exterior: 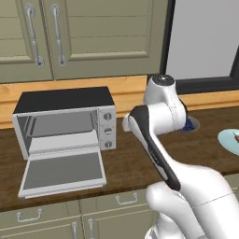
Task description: Pick up the kebab skewer and baguette bread, and place them inside the toaster oven. Close the toaster oven door and start by setting the timer.
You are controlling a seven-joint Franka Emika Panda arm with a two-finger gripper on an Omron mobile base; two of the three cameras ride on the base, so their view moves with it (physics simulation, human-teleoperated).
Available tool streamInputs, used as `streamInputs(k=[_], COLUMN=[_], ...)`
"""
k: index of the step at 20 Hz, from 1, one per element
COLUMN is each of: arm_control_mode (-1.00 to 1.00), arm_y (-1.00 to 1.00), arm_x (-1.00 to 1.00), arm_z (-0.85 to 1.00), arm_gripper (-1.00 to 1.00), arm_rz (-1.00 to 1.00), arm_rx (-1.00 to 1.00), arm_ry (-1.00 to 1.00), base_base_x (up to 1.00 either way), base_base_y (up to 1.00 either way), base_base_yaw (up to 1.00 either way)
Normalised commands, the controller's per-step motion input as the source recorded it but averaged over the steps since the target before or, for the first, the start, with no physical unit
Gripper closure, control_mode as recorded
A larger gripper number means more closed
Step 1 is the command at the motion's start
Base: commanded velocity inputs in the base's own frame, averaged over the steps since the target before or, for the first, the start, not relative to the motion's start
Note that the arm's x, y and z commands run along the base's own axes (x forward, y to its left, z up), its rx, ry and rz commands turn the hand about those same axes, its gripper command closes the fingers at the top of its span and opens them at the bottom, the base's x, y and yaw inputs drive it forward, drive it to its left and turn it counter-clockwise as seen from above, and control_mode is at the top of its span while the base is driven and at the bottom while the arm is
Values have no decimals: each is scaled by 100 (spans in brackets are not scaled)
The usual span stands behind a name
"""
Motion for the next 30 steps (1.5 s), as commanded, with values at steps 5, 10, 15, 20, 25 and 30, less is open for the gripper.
streamInputs(k=[5, 10, 15, 20, 25, 30], arm_control_mode=[-100, -100, -100, -100, -100, -100], arm_y=[100, 100, 83, 70, 54, 44], arm_x=[-33, -8, 15, 62, 65, 33], arm_z=[-1, 0, -4, -39, -6, -11], arm_gripper=[-100, -100, -100, -100, -100, -100], arm_rz=[3, 21, 19, 1, 0, 0], arm_rx=[-29, -19, -5, 0, -3, -2], arm_ry=[-14, -19, -6, -1, -2, -12], base_base_x=[0, 0, 0, 0, 0, 0], base_base_y=[0, 0, 0, 0, 0, 0], base_base_yaw=[0, 0, 0, 0, 0, 0])
